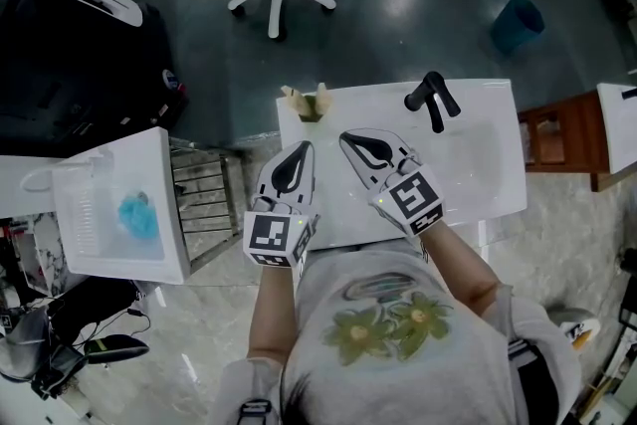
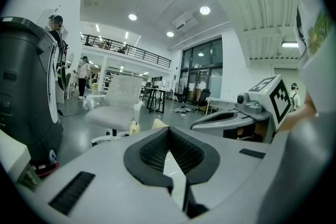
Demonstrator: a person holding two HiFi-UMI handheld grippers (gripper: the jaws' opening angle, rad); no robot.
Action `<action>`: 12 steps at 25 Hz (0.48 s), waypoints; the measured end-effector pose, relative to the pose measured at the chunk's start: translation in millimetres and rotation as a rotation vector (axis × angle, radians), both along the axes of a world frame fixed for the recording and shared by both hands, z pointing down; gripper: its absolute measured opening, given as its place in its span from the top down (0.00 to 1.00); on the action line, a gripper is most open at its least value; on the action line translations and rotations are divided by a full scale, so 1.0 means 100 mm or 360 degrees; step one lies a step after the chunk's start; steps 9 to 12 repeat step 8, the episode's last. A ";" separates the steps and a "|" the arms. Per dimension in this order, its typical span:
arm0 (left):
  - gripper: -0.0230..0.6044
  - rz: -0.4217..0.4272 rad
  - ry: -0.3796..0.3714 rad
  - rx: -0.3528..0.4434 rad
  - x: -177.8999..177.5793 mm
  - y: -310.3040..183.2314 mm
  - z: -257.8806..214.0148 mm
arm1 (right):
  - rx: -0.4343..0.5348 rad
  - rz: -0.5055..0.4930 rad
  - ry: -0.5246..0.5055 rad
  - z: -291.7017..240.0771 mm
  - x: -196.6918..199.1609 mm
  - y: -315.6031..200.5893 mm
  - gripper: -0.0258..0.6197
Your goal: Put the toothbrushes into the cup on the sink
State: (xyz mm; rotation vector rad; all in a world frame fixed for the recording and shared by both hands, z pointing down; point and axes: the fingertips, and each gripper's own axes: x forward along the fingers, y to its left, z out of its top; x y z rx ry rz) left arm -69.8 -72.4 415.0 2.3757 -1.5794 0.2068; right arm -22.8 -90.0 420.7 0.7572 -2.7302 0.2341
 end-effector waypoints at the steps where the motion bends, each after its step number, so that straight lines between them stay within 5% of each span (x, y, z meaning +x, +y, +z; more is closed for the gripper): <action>1: 0.93 0.0000 0.0000 0.0002 0.00 0.01 0.00 | -0.0001 -0.0001 0.0002 0.00 0.00 0.01 0.90; 12: 0.93 0.0015 -0.0014 -0.0005 0.01 0.10 -0.02 | -0.0002 -0.0008 0.0017 -0.02 -0.02 0.10 0.90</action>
